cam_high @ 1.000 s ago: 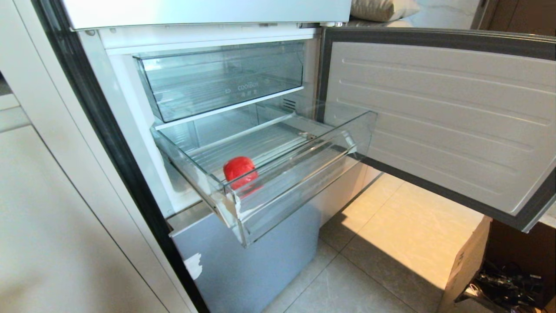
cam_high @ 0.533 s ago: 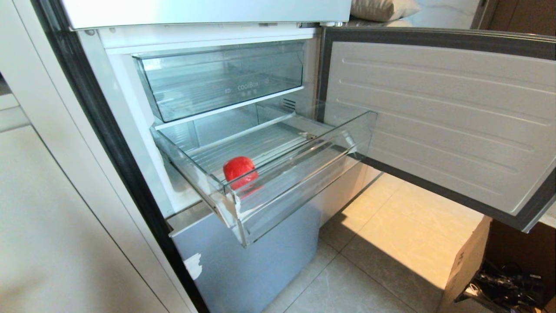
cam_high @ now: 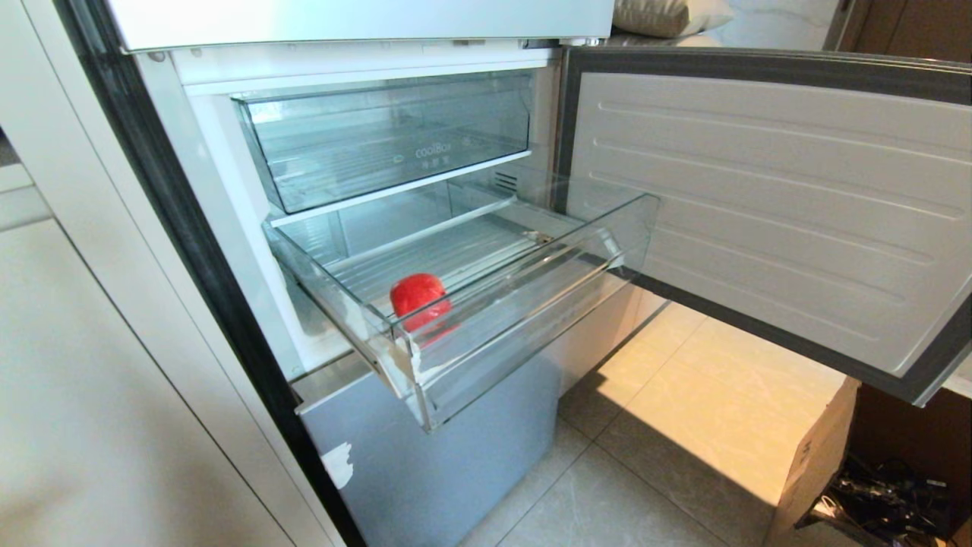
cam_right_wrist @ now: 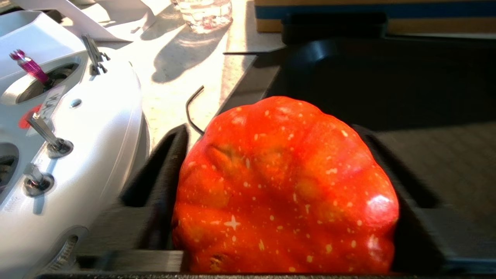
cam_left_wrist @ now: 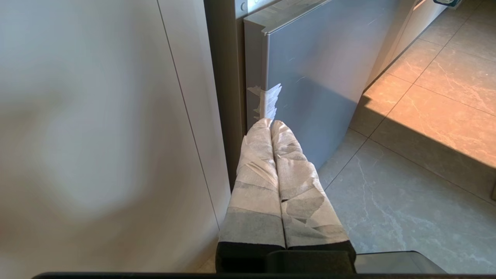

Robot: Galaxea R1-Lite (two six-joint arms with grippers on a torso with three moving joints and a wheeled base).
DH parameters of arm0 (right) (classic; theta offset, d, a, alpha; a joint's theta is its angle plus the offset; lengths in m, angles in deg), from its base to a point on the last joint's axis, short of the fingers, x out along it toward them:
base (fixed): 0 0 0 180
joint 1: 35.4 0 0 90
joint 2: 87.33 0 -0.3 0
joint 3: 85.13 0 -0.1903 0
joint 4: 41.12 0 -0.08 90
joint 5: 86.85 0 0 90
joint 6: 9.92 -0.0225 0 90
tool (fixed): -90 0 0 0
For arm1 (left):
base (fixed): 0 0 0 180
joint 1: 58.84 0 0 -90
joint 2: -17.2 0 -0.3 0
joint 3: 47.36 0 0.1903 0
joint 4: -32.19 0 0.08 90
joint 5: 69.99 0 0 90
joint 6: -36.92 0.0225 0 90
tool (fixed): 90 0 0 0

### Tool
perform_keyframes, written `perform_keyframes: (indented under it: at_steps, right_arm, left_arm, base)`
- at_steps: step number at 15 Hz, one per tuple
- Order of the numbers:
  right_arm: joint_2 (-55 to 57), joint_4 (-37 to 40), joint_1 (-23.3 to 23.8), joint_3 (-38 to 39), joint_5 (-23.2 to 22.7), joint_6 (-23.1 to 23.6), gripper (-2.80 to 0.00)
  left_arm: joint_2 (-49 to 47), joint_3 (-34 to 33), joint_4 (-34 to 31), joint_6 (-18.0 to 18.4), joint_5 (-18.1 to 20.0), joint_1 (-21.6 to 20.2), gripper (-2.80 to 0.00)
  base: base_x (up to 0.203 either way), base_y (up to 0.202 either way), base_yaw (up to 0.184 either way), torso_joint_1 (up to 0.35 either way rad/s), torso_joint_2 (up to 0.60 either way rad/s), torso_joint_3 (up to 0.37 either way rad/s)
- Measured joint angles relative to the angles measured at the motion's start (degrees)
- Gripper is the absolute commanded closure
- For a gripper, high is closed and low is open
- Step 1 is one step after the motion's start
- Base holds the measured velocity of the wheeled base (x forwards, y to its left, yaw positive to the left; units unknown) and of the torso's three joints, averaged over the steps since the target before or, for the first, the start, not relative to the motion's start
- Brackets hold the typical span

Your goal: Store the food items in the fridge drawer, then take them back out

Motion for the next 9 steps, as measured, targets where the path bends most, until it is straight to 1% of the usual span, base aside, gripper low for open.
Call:
perform_keyframes:
  at_steps: [5, 9]
  right_arm:
    - [-0.46, -0.06, -0.04, 0.53, 0.21, 0.00, 0.00]
    - [-4.78, -0.07, 0.16, 3.22, 0.35, -0.12, 0.00]
  left_arm:
    - [0.00, 0.00, 0.00, -0.02, 0.00, 0.00, 0.00]
    - [0.00, 0.00, 0.00, -0.01, 0.00, -0.02, 0.00]
  base:
    - [0.000, 0.000, 0.000, 0.000, 0.00, 0.000]
    - [0.000, 0.000, 0.000, 0.000, 0.00, 0.000]
